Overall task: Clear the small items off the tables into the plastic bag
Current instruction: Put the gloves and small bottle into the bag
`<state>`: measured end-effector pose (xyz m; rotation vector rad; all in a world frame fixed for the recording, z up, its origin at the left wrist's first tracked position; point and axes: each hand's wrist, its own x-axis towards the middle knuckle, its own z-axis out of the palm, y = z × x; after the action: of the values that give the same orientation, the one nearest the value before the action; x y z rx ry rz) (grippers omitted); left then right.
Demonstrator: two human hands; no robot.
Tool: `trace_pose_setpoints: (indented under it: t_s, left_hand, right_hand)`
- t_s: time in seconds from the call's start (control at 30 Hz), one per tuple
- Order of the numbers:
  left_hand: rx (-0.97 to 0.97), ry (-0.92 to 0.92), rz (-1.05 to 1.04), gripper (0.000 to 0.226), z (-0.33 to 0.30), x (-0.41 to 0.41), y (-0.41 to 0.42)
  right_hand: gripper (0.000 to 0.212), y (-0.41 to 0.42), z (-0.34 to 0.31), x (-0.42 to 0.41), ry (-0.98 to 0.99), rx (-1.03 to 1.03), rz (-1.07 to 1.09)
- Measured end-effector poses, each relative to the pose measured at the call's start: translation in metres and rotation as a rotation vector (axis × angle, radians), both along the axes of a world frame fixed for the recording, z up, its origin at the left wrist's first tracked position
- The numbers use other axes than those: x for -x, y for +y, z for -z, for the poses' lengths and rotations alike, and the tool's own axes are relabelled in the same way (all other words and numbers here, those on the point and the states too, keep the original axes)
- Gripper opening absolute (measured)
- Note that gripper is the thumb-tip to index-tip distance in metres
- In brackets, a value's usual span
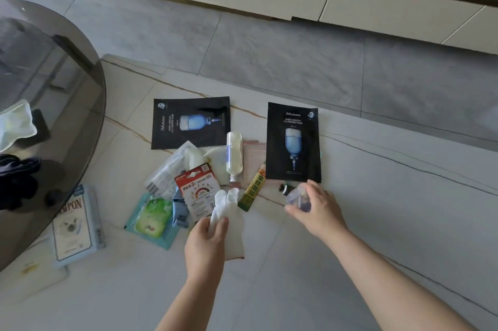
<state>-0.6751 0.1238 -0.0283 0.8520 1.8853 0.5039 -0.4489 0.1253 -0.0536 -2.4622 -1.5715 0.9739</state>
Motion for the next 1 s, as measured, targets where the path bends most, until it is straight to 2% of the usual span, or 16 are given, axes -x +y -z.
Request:
trace_pose_setpoints:
  t_s: [0.13,0.23,0.43,0.57,0.67,0.83,1.0]
  left_hand:
    - [0.017,-0.015,-0.117,0.017,-0.003,0.002,-0.008]
    - [0.020,-0.040,-0.143,0.012,-0.009,-0.001,-0.013]
    - [-0.037,-0.105,-0.055,0.013,-0.014,-0.028,0.009]
    - [-0.076,-0.024,0.112,0.012,0.001,-0.056,0.042]
    - [-0.042,0.108,0.199,0.026,0.021,-0.074,0.057]
    - [0.054,0.272,0.191,0.027,0.043,-0.087,0.056]
    - [0.066,0.082,0.064,0.031,0.047,-0.089,0.042]
  right_hand:
    - [0.056,-0.012,0.002,0.006,-0.036,0.005,0.033]
    - [0.063,-0.017,0.002,0.005,0.093,0.022,0.115]
    - [0.034,-0.014,-0.001,0.005,0.102,0.013,0.213]
    - [0.034,-0.015,0.007,-0.001,0.070,-0.003,0.247]
    - [0.043,-0.018,0.015,-0.005,0.064,-0.032,0.263]
    - [0.035,-0.016,0.021,-0.007,0.104,-0.059,0.305]
    - [0.035,-0.018,0.016,-0.009,0.182,-0.059,0.352]
